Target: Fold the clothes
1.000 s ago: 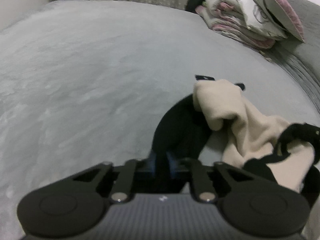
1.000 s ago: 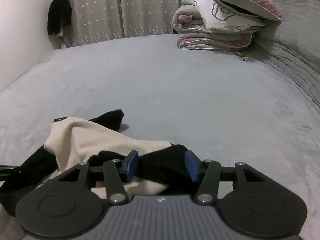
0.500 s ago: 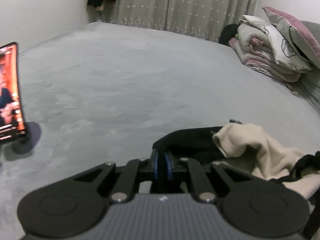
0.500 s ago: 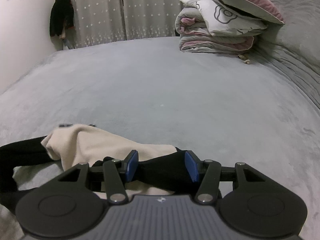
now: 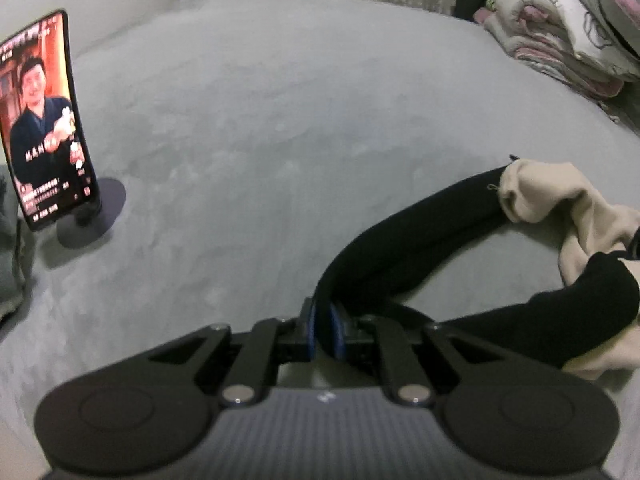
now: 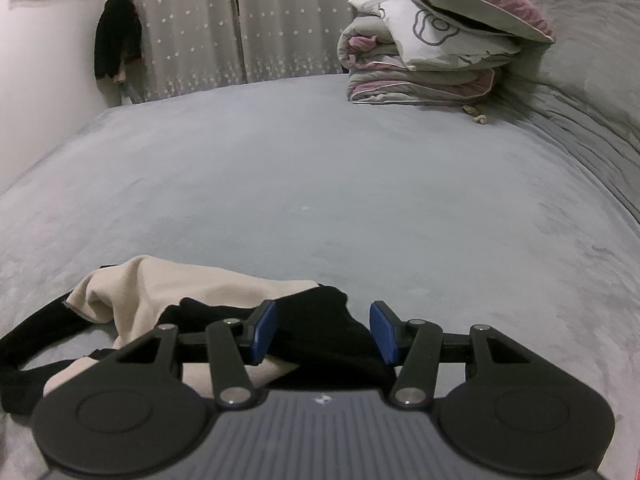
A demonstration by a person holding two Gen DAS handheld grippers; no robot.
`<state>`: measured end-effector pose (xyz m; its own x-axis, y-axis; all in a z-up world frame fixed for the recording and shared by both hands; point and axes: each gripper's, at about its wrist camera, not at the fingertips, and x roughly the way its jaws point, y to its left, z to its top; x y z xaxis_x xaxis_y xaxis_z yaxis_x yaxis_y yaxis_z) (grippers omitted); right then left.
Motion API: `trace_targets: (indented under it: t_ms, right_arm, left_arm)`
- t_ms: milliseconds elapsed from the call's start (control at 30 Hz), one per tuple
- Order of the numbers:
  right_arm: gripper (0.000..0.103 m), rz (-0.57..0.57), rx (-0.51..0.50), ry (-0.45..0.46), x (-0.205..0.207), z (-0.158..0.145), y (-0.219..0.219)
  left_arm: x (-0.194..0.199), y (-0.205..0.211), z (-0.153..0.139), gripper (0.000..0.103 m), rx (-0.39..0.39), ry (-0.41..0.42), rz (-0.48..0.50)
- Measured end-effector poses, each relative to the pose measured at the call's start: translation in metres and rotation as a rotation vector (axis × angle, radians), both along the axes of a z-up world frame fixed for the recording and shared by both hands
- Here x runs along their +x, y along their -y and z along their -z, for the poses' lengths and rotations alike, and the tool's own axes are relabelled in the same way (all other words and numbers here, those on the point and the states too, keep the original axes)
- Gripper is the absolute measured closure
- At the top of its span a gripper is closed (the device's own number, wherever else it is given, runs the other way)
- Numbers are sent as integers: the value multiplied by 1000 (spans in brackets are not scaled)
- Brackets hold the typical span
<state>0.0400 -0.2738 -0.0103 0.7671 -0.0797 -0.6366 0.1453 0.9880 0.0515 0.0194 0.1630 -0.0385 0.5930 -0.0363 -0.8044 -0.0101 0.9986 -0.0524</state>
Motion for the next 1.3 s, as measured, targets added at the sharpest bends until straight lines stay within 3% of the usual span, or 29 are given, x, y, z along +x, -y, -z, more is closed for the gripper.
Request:
trace_targets:
  t_ms: [300, 433, 533, 867, 1000, 1167, 1233, 1300]
  right_arm:
    - [51, 4, 12, 3, -8, -1, 5]
    - [51, 5, 19, -2, -8, 0, 9]
    - [51, -6, 40, -9, -8, 1, 11]
    - [51, -58, 119, 4, -18, 0, 19]
    - [51, -123, 127, 8, -24, -1, 14]
    - [51, -152, 33, 9, -22, 7, 2]
    - [59, -150, -2, 10, -17, 11, -2]
    - [89, -143, -4, 8, -12, 13, -3]
  left_arm:
    - [-7, 12, -28, 63, -82, 135, 17]
    - [-3, 34, -33, 56, -124, 147, 88]
    - [4, 52, -33, 53, -208, 122, 154]
    - [28, 124, -23, 53, -338, 18, 318]
    - [32, 144, -13, 56, -326, -26, 347]
    - [28, 157, 1, 65, -298, -86, 378]
    - [24, 158, 4, 76, -289, -93, 392]
    - [19, 157, 3, 86, -273, -85, 392]
